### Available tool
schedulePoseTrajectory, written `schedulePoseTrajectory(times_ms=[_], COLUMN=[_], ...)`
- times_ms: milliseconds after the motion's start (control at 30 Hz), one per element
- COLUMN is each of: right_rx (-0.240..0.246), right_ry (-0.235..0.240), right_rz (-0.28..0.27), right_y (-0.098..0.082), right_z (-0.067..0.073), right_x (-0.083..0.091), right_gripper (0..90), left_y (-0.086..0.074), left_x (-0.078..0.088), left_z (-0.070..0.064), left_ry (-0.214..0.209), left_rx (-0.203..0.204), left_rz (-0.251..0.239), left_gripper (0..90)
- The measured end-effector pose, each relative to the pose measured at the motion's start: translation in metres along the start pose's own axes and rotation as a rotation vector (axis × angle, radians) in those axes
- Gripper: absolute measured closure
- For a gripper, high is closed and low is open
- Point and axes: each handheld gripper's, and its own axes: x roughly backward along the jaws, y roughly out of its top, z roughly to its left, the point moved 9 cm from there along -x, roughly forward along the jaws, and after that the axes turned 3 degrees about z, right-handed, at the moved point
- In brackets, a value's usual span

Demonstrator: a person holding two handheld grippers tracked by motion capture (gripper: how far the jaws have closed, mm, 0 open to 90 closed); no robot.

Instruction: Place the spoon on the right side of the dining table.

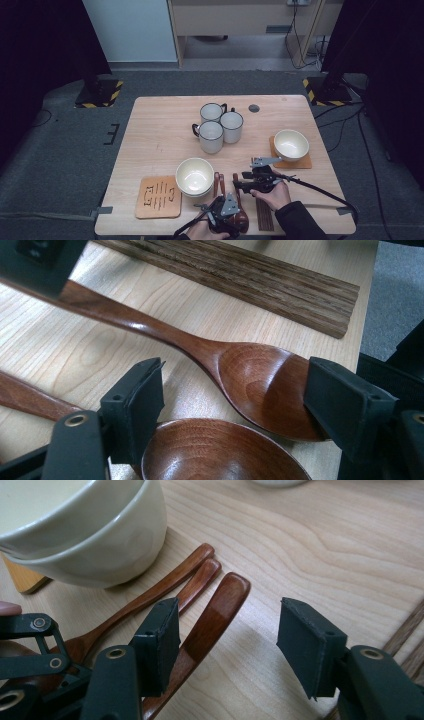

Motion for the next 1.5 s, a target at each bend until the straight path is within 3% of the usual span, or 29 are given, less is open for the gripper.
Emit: schedulePoseTrajectory(times_ms=[233,500,833,1500], right_rx=[-0.013,-0.017,-0.056,-0.073], right_ry=[0.016,0.02,0.046,0.086], right_rz=[0.028,0.071,0.041,-0.045], right_y=[-0.004,-0.009,-0.002,0.015], right_z=[0.0,0.001,0.003,0.008], right_x=[-0.007,-0.008,0.0,0.019], right_gripper=[43.7,57.0,62.9,71.4], left_y=[0.0,-0.001,-0.001,0.0], left_x=[0.0,0.001,0.0,0.001], left_z=[0.0,0.0,0.001,0.006], left_ry=[0.001,0.001,0.004,0.023], left_rx=[-0.002,-0.004,0.001,0.037], left_rz=[-0.001,0.001,0.0,0.005], left_gripper=[22.4,22.4,22.6,24.4])
